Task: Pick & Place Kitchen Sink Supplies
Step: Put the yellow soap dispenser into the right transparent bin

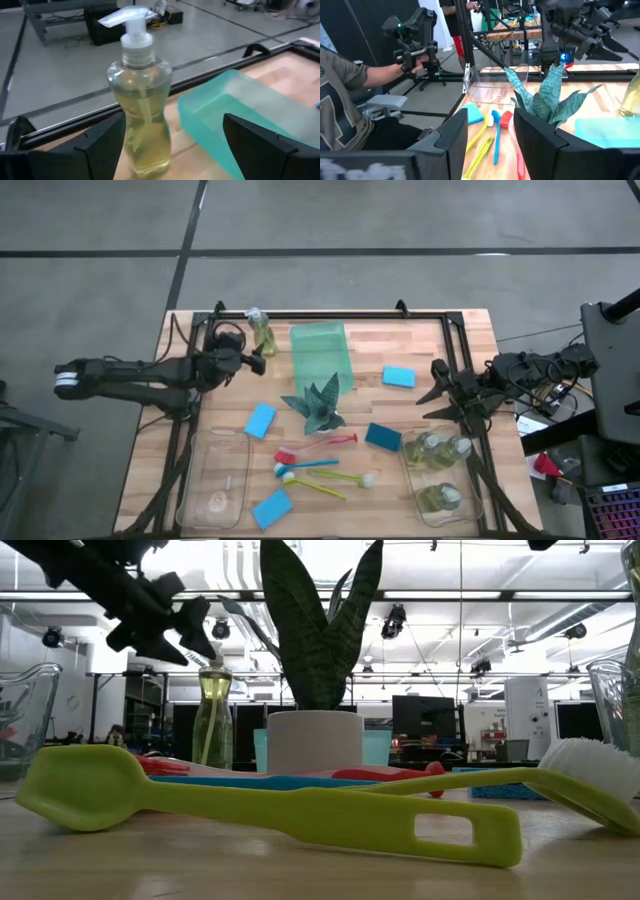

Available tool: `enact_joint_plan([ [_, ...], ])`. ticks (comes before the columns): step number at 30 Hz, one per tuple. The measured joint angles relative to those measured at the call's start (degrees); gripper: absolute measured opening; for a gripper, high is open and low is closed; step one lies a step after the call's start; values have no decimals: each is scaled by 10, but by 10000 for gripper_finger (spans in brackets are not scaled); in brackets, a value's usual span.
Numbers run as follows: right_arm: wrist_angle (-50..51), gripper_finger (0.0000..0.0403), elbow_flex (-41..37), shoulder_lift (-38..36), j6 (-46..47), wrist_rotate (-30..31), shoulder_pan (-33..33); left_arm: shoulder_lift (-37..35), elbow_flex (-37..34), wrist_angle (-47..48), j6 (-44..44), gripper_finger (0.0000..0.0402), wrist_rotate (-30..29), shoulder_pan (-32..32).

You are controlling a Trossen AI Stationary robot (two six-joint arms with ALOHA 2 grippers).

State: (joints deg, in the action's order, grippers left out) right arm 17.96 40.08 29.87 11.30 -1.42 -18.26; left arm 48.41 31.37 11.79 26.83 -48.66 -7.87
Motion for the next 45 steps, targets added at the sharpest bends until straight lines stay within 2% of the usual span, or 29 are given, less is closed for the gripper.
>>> enact_joint_plan([
  [9,-8,157,0,8,-20,0,0,11,-7,-3,-12,326,1,-45],
  [14,-8,152,0,18,-26,0,0,23,-10,-10,-14,327,47,-61],
  [27,-10,131,0,34,-35,0,0,64,-12,-24,-15,359,56,-111],
  [31,-10,126,0,34,-36,0,0,76,-17,-45,-29,360,83,-119],
  [38,-10,120,0,36,-39,0,0,97,-17,-97,-59,360,96,-138],
  [42,-10,124,0,36,-39,0,0,113,-17,-135,-73,360,132,-156],
  [45,-11,129,0,36,-39,0,0,128,-17,-144,-73,360,139,-171],
])
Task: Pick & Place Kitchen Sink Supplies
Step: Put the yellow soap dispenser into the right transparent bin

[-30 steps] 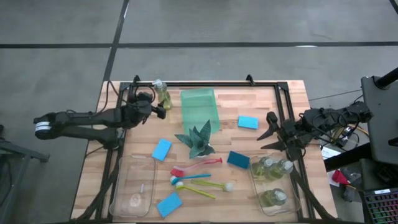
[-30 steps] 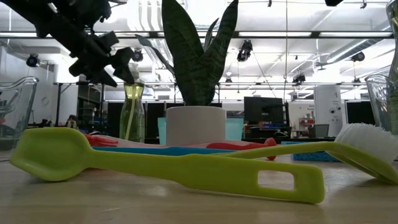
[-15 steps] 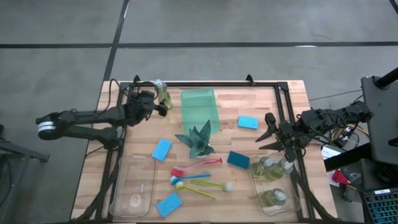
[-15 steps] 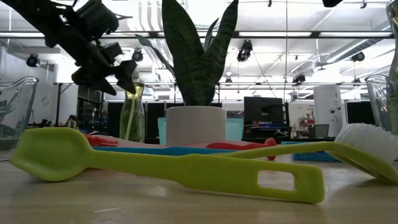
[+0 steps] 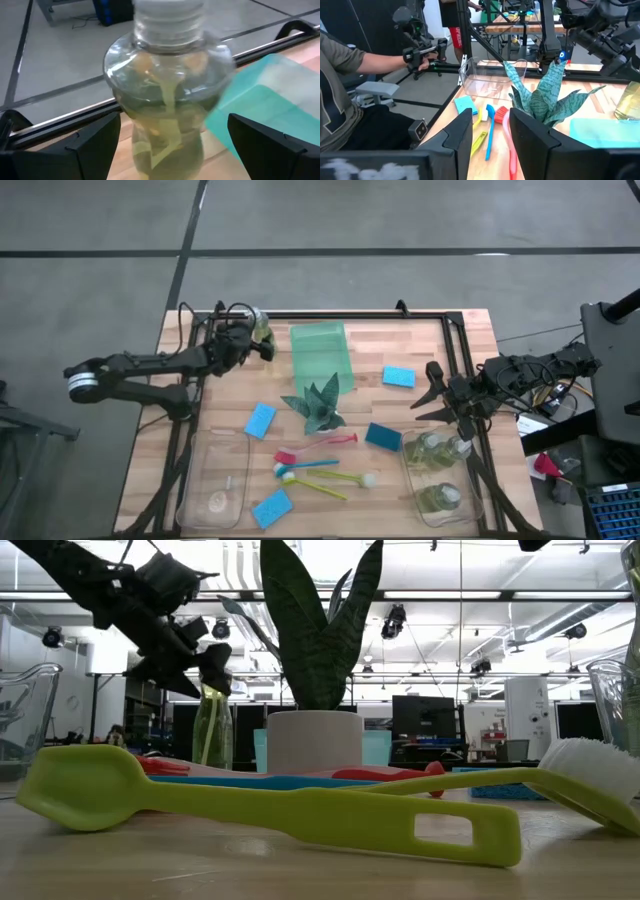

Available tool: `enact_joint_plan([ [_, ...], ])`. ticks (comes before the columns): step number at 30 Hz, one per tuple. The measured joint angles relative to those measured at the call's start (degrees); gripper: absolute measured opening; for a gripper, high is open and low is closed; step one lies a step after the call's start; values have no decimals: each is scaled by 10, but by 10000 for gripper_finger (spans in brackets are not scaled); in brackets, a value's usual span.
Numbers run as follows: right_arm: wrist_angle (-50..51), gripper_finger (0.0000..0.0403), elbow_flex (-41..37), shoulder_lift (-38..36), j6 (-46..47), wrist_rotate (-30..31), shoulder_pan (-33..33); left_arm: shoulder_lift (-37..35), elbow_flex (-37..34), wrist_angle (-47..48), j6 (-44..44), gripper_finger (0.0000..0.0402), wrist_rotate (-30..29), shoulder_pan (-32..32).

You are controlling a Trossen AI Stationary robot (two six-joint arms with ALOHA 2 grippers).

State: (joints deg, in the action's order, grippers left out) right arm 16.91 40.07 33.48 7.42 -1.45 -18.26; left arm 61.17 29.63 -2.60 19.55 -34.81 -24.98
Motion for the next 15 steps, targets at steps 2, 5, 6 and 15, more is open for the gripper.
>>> enact_joint_plan([
  [2,0,131,0,0,0,0,0,6,0,-3,-2,360,0,-8],
  [5,0,132,0,0,0,0,0,16,2,-9,-8,358,-1,-14],
  [6,0,131,0,0,0,0,0,19,2,-15,-15,356,0,-15],
  [15,-1,113,0,0,-1,0,0,38,7,-64,-32,320,23,-17],
])
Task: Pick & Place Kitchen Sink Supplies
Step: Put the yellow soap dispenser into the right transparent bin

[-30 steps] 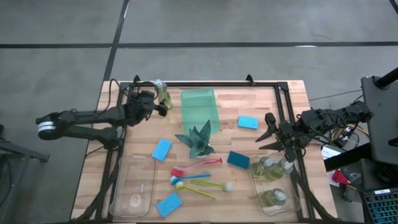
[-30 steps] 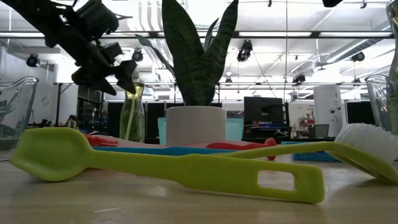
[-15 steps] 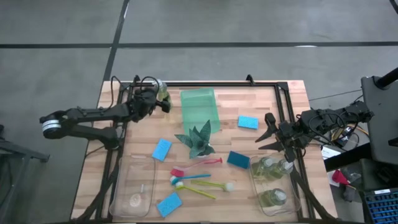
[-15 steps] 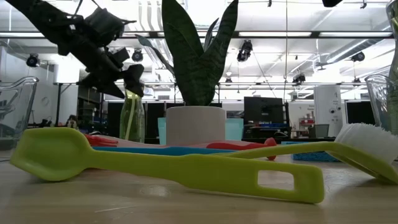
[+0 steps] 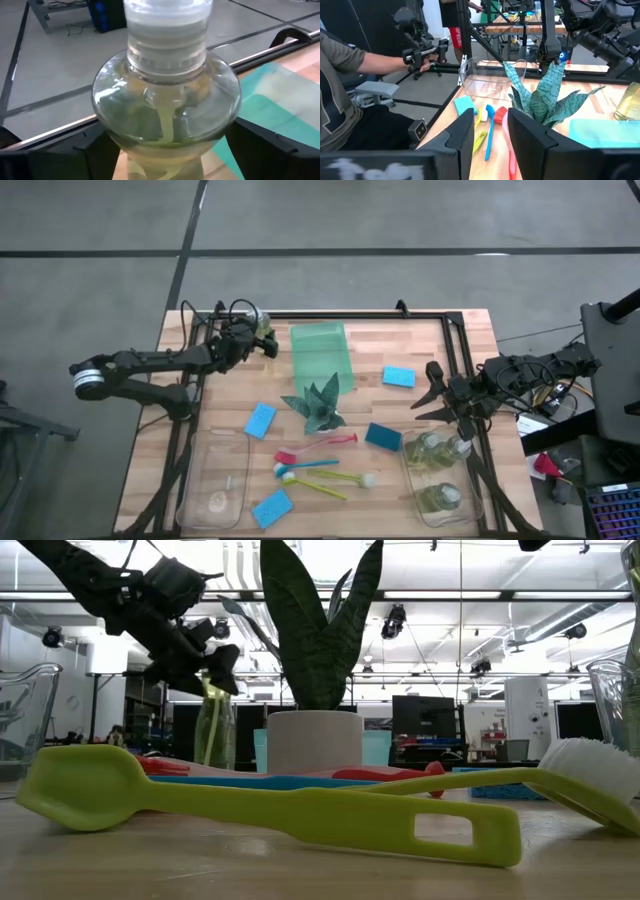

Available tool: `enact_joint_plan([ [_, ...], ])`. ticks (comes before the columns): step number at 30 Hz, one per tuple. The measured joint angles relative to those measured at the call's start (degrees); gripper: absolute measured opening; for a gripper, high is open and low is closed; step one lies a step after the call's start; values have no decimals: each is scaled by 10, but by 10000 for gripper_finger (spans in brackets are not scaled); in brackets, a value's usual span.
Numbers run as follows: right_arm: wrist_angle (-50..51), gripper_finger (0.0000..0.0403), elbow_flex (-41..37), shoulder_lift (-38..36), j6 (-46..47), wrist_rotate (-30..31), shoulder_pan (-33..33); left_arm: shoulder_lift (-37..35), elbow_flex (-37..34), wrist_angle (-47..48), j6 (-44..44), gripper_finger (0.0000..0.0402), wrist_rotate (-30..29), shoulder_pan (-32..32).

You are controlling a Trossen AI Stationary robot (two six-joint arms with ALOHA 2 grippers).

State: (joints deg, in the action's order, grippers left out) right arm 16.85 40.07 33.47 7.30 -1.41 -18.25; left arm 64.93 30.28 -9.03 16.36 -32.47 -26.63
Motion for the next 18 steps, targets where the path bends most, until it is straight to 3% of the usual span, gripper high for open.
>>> enact_joint_plan([
  [12,-6,96,0,0,4,0,0,-4,-1,3,1,229,1,0],
  [18,-10,88,0,8,6,0,0,-6,-1,4,0,210,2,0],
])
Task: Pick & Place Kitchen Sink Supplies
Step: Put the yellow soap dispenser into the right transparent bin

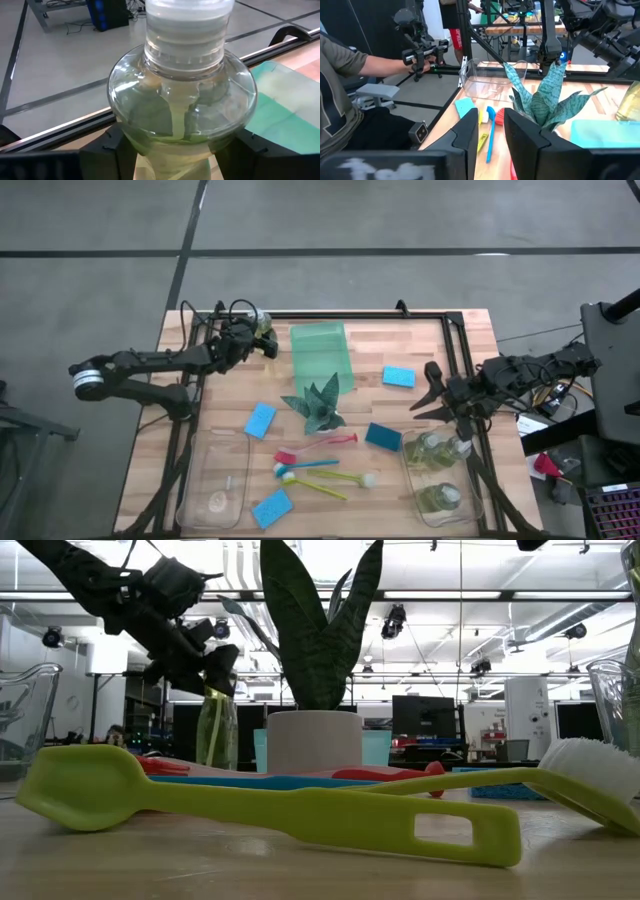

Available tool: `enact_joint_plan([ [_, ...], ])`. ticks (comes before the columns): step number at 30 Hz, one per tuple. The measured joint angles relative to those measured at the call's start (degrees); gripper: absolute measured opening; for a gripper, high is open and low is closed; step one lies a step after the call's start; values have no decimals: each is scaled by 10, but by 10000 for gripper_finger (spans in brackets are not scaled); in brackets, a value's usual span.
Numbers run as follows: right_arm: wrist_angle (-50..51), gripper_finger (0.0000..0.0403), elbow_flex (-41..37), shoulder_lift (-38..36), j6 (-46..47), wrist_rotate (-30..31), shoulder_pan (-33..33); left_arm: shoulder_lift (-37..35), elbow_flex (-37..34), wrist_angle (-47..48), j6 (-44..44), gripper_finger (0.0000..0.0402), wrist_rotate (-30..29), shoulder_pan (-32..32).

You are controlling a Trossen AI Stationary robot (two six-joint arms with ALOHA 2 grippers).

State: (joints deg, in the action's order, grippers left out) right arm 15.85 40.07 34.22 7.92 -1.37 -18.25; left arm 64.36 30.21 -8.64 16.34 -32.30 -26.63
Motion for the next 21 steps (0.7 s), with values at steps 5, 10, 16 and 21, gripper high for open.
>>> enact_joint_plan([
  [5,-6,80,0,17,0,0,0,-2,6,3,-17,209,0,0],
  [10,-34,72,0,32,-9,0,0,-19,18,1,-23,208,21,0],
  [16,-62,62,0,34,-19,3,0,-39,36,5,-30,208,88,0],
  [21,-82,54,0,35,-12,41,0,-46,66,7,-39,209,162,2],
])
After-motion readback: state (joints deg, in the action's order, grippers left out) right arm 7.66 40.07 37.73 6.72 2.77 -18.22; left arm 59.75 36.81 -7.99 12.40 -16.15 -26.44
